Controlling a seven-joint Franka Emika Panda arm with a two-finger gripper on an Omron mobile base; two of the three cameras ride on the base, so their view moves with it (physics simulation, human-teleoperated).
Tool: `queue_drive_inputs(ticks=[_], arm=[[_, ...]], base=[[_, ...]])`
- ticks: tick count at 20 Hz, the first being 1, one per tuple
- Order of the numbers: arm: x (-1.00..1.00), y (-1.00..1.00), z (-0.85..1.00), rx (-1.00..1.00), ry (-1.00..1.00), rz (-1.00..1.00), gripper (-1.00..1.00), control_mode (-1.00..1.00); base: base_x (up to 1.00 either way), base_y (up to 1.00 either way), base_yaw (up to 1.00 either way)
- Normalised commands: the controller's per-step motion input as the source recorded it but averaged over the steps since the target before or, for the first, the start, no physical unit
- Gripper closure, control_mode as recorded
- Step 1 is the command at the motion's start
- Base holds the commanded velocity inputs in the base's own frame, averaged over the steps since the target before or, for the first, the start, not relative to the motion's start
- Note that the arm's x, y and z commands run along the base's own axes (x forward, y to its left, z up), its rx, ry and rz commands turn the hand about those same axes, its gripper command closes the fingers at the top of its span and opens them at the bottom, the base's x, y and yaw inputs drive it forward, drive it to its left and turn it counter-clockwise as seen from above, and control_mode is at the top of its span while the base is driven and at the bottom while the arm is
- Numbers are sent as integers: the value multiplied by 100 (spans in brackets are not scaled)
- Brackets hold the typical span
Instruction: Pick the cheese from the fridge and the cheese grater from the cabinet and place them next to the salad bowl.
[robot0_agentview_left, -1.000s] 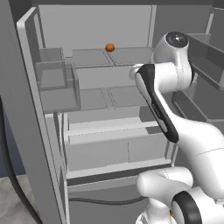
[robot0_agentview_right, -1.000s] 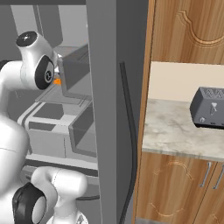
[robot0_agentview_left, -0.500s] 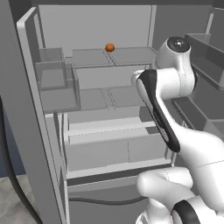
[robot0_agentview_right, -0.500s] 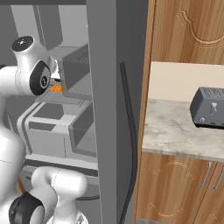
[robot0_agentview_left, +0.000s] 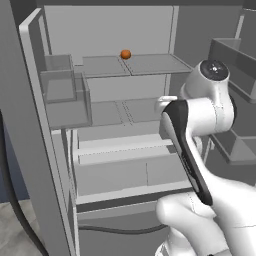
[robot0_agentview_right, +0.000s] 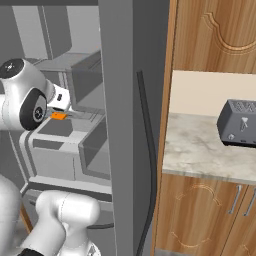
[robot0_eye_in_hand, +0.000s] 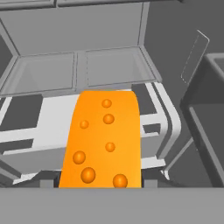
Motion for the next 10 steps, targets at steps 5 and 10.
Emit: queue_drive_inputs(ticks=[5,10], arm=[[-48,0,-3,0,-1,0,100,-100],[-31,0,0,0,0,0,100,-100]], base=[[0,0,0],[0,0,0]])
